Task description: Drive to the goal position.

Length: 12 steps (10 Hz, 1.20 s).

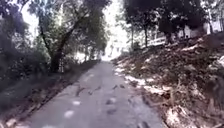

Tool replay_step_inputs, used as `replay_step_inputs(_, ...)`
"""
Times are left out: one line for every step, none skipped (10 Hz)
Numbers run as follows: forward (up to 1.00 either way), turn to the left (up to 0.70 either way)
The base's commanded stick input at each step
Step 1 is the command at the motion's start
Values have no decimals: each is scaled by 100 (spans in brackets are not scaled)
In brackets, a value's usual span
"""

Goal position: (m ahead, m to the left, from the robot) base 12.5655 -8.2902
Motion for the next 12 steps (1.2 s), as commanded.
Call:
replay_step_inputs(49,0)
replay_step_inputs(50,0)
replay_step_inputs(50,0)
replay_step_inputs(50,0)
replay_step_inputs(50,0)
replay_step_inputs(50,0)
replay_step_inputs(50,0)
replay_step_inputs(50,0)
replay_step_inputs(50,0)
replay_step_inputs(50,0)
replay_step_inputs(50,0)
replay_step_inputs(50,0)
